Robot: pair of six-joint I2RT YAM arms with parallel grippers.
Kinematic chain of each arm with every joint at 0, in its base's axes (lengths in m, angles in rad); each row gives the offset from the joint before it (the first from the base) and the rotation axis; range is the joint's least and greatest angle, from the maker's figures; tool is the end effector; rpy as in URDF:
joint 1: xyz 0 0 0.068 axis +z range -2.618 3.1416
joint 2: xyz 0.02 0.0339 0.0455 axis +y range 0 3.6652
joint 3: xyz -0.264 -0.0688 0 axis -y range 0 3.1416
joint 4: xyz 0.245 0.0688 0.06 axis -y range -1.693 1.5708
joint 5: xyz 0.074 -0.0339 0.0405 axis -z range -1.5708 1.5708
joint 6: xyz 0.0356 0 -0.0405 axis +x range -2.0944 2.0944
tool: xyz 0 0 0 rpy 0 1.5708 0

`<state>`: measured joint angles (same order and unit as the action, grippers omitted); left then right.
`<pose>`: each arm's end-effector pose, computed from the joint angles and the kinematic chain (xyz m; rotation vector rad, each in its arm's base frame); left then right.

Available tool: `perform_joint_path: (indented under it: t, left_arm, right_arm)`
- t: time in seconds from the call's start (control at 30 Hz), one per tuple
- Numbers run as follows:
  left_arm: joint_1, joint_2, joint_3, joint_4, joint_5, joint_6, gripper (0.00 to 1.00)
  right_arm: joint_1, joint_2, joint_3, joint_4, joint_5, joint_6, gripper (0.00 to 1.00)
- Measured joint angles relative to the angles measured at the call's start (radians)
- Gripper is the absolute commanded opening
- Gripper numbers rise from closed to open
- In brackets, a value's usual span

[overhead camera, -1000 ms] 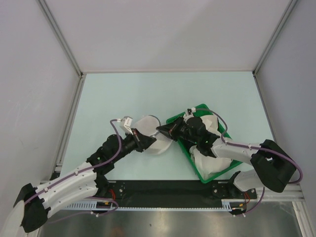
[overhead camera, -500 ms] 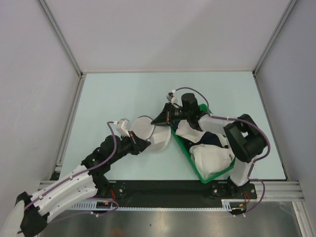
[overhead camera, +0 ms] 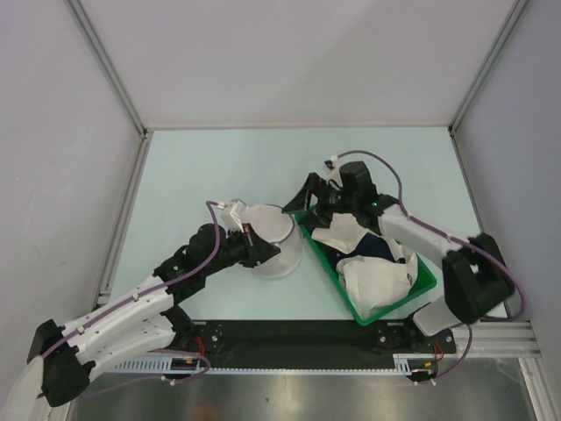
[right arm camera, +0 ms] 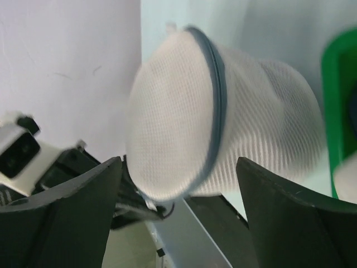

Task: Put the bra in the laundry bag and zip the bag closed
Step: Zip the zipper on the laundry bag.

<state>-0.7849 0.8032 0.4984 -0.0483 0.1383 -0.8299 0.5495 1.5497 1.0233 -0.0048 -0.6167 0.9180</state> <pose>0.1316 -0.1384 0.2494 0.0546 2.1179 -1.1673 0.2837 0.1979 0.2540 0.0094 2.3817 1.4523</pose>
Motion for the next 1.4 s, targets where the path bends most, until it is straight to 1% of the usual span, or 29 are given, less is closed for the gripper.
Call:
perform_joint_path:
  t: [0.13, 0.27, 0.37, 0.4, 0.47, 0.5, 0.57, 0.6, 0.67, 0.7, 0.8, 0.93, 1.03, 1.13, 1.2, 1.3, 1.37, 1.4]
  left_arm:
    - [0.0, 0.04, 0.014, 0.044, 0.03, -0.001, 0.0]
    - [-0.003, 0.059, 0.015, 0.071, 0.052, -0.003, 0.0]
    - [-0.003, 0.06, 0.015, 0.08, 0.06, -0.004, 0.0]
    - [-0.003, 0.06, 0.015, 0.084, 0.063, -0.004, 0.0]
    - [-0.003, 0.06, 0.015, 0.085, 0.071, -0.004, 0.0]
    - [-0.004, 0.06, 0.015, 0.085, 0.076, -0.004, 0.0]
    - [-0.004, 0.06, 0.015, 0.085, 0.082, -0.003, 0.0]
    - [-0.004, 0.06, 0.015, 0.085, 0.084, -0.001, 0.0]
    - [-0.004, 0.059, 0.015, 0.084, 0.086, 0.001, 0.0]
    - [-0.004, 0.058, 0.015, 0.082, 0.086, 0.002, 0.0]
    - [-0.004, 0.047, 0.015, 0.049, 0.07, 0.009, 0.0]
    - [-0.004, -0.018, 0.016, -0.05, -0.01, 0.01, 0.0]
    - [0.004, -0.107, 0.026, -0.161, -0.105, 0.008, 0.0]
    - [0.037, -0.171, 0.053, -0.277, -0.182, 0.005, 0.0]
    - [0.058, -0.206, 0.068, -0.338, -0.225, -0.003, 0.0]
    - [0.084, -0.261, 0.086, -0.431, -0.279, -0.018, 0.0]
    - [0.093, -0.298, 0.09, -0.464, -0.301, -0.018, 0.0]
    - [0.096, -0.315, 0.091, -0.468, -0.301, -0.007, 0.0]
  right_arm:
    - [0.004, -0.219, -0.163, -0.044, 0.092, 0.063, 0.86]
    - [0.046, -0.345, -0.263, -0.034, 0.178, 0.161, 0.8]
    - [0.118, -0.385, -0.323, 0.008, 0.246, 0.247, 0.72]
    - [0.149, -0.38, -0.332, 0.027, 0.273, 0.283, 0.68]
    - [0.194, -0.358, -0.334, 0.061, 0.31, 0.33, 0.63]
    - [0.215, -0.346, -0.334, 0.082, 0.33, 0.353, 0.57]
    - [0.247, -0.325, -0.334, 0.118, 0.379, 0.386, 0.5]
    - [0.257, -0.314, -0.333, 0.132, 0.399, 0.397, 0.39]
    - [0.263, -0.288, -0.329, 0.155, 0.42, 0.406, 0.24]
    - [0.263, -0.272, -0.325, 0.166, 0.427, 0.414, 0.14]
    - [0.257, -0.229, -0.32, 0.207, 0.415, 0.424, 0.01]
    - [0.218, -0.174, -0.304, 0.265, 0.321, 0.406, 0.0]
    - [0.144, -0.13, -0.274, 0.296, 0.214, 0.364, 0.0]
    - [0.065, -0.082, -0.237, 0.346, 0.102, 0.324, 0.0]
    - [0.034, -0.042, -0.205, 0.379, 0.025, 0.305, 0.0]
    - [0.016, 0.037, -0.136, 0.439, -0.093, 0.276, 0.0]
    - [0.016, 0.107, -0.069, 0.472, -0.171, 0.256, 0.0]
    - [0.016, 0.129, -0.045, 0.476, -0.192, 0.248, 0.03]
